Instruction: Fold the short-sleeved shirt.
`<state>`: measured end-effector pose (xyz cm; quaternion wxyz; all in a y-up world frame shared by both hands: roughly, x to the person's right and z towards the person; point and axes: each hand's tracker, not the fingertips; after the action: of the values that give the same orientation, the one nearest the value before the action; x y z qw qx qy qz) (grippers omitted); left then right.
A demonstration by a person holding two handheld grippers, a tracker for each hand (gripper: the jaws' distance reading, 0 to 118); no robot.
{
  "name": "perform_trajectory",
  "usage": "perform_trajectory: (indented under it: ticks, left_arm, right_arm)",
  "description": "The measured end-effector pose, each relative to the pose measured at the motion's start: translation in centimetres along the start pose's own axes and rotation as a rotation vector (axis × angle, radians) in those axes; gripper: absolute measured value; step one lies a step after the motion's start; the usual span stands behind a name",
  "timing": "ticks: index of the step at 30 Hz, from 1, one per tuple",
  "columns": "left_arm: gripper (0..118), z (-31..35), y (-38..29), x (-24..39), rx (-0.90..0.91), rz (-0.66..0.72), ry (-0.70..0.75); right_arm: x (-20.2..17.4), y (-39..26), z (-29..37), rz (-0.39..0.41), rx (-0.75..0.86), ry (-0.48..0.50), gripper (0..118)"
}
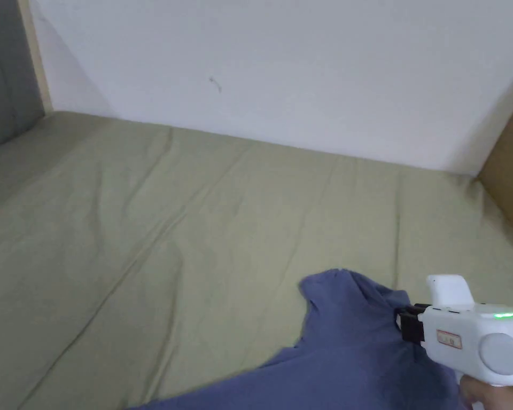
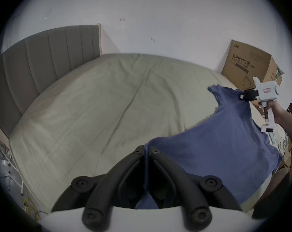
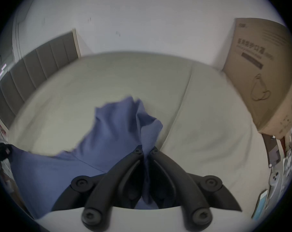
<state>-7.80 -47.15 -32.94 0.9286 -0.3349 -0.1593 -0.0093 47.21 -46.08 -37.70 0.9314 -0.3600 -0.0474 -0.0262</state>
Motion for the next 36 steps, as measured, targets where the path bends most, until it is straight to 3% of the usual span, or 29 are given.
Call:
perform_trajectory:
  ticks: [3,7,12,17,20,25,30,33,36]
  left_arm:
    - [2,1.8,1.6,-0.3,0.051,0.014,-0.014]
    - [2,5.9,5.3,0.2,0.145,0.035,-0.049]
    - [2,13.1,11.9,2.4,0.310,-0.043,-0.082]
    - [2,19.1,18.4,4.8,0.461,-0.113,-0.083]
    - [2,21.8,22.3,5.8,0.513,-0.127,-0.078]
    - [2,24.3,28.3,6.8,0.586,-0.111,-0.070]
    - [2,22.8,34.2,7.5,0.626,-0.147,-0.002]
    - [2,20.9,38.0,7.5,0.633,-0.164,0.036]
    - [2,18.9,41.2,7.7,0.630,-0.164,0.060]
  right_arm:
    - [-0.5,2.1,8.2,-0.047,0.120,-0.007,2]
    - [-0.2,4.3,19.1,0.003,0.253,-0.046,2]
    - [0.6,5.1,33.5,-0.029,0.437,-0.089,2]
    - [1.1,6.6,43.1,-0.030,0.541,-0.113,2]
    - [1.0,8.4,46.2,-0.014,0.590,-0.170,2]
    - [1.7,11.9,48.3,-0.056,0.657,-0.156,2]
    - [2.5,16.8,46.7,-0.064,0.691,-0.160,2]
    - [2.4,19.9,44.5,-0.020,0.716,-0.199,2]
    - [3.0,23.5,41.9,-0.079,0.726,-0.170,2]
